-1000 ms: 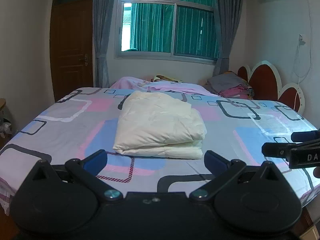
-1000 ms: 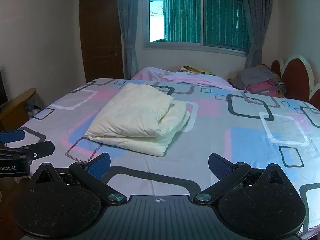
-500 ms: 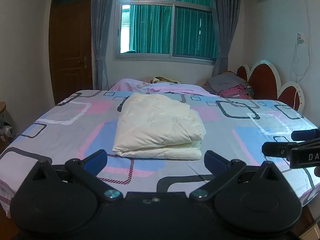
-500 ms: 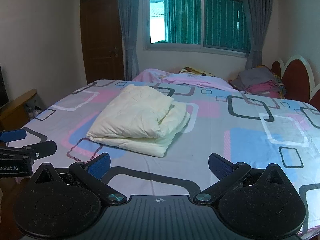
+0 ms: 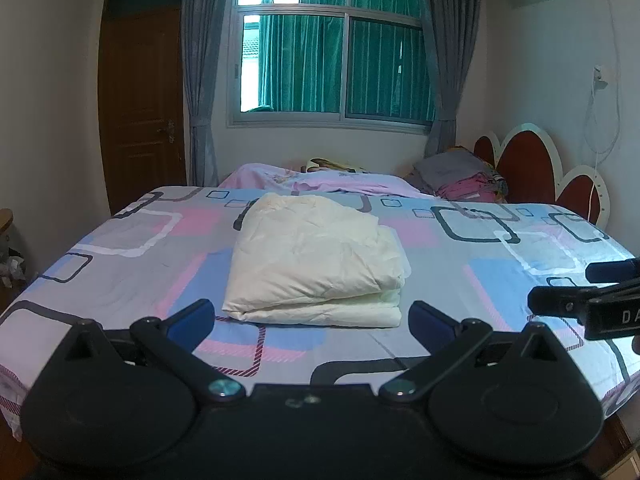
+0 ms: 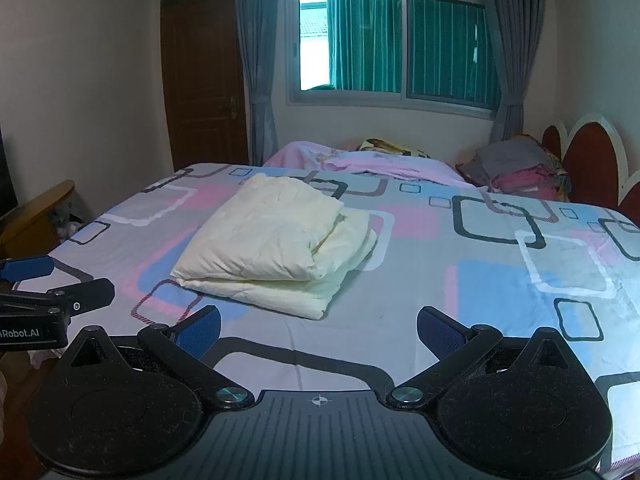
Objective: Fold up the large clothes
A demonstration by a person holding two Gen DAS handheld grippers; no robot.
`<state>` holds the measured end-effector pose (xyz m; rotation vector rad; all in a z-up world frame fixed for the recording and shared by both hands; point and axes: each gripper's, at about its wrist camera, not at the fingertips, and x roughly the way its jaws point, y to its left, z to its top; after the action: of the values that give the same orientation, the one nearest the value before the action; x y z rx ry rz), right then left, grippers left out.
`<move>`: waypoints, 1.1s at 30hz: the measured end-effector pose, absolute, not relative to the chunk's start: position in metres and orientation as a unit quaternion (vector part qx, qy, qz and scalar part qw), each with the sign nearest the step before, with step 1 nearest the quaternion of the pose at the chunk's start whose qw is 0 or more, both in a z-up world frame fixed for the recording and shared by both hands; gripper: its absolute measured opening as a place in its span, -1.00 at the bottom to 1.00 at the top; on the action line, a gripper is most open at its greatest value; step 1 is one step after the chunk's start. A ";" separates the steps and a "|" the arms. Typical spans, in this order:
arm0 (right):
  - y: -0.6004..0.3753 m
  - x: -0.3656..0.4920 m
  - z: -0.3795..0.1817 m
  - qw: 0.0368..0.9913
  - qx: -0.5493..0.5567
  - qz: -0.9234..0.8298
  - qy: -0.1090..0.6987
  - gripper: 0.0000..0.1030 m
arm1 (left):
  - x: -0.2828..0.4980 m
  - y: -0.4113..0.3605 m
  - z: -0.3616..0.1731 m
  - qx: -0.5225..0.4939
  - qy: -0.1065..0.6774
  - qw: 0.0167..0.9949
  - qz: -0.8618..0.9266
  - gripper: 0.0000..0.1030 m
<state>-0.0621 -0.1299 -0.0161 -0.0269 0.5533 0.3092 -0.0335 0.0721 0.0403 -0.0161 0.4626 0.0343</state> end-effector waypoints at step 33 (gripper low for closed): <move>-0.130 -0.059 -0.009 0.951 -0.014 0.156 0.265 1.00 | -0.031 0.070 0.042 0.003 0.224 0.974 0.015 1.00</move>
<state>-0.0588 -0.1303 -0.0090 -0.0287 0.5382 0.3173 -0.0315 0.0698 0.0422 0.0066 0.4520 0.0305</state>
